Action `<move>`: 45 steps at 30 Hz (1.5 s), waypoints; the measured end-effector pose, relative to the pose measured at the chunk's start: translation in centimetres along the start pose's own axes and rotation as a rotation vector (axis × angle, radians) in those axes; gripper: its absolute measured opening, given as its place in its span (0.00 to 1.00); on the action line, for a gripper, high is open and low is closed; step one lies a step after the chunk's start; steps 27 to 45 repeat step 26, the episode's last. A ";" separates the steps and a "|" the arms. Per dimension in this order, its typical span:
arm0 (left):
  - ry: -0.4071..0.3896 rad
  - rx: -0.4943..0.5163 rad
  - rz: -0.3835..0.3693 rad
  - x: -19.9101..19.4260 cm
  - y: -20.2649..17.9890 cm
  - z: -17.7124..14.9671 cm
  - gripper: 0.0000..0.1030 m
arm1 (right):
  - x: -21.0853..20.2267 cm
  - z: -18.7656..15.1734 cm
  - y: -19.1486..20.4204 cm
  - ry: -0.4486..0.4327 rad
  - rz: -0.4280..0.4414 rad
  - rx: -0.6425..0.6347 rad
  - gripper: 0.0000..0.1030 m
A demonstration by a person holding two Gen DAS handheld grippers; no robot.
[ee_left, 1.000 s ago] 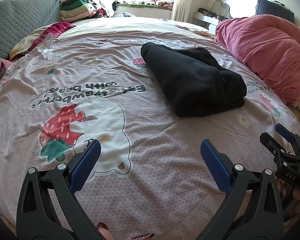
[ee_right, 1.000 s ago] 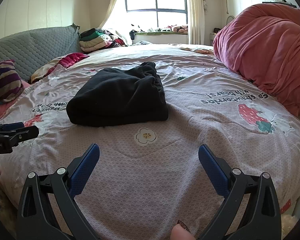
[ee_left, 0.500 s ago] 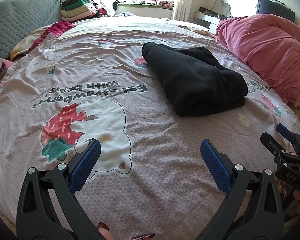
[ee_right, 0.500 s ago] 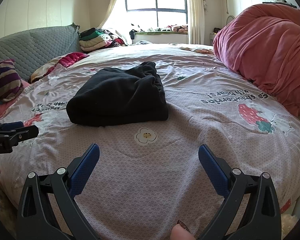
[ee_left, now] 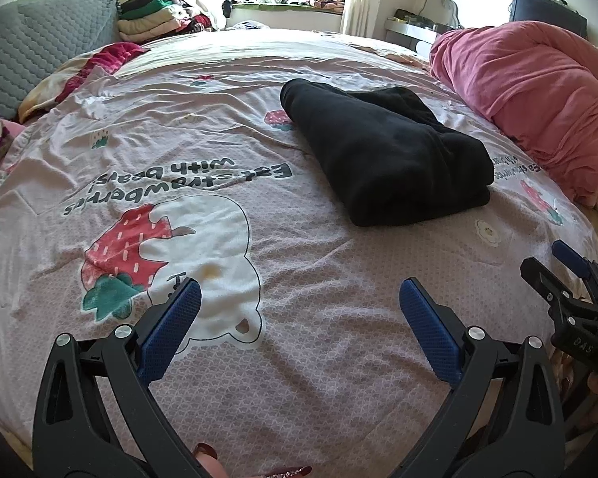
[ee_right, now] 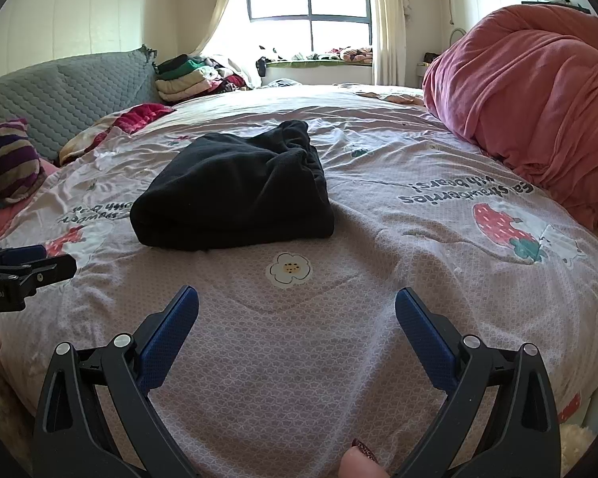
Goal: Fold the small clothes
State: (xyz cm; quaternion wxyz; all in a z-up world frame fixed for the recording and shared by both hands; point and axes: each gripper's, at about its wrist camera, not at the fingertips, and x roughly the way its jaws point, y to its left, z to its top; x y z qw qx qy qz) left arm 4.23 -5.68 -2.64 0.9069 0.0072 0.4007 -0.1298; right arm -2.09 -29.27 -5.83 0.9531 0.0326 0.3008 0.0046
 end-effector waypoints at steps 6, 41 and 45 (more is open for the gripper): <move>-0.004 0.019 0.004 -0.1 -0.4 0.0 0.91 | 0.0 0.0 -0.1 0.000 -0.004 0.000 0.96; 0.001 -0.306 0.300 -4.9 23.1 4.7 0.91 | -13.4 -0.9 -25.6 -0.107 -0.663 0.542 0.95; 0.001 -0.306 0.300 -4.9 23.1 4.7 0.91 | -13.4 -0.9 -25.6 -0.107 -0.663 0.542 0.95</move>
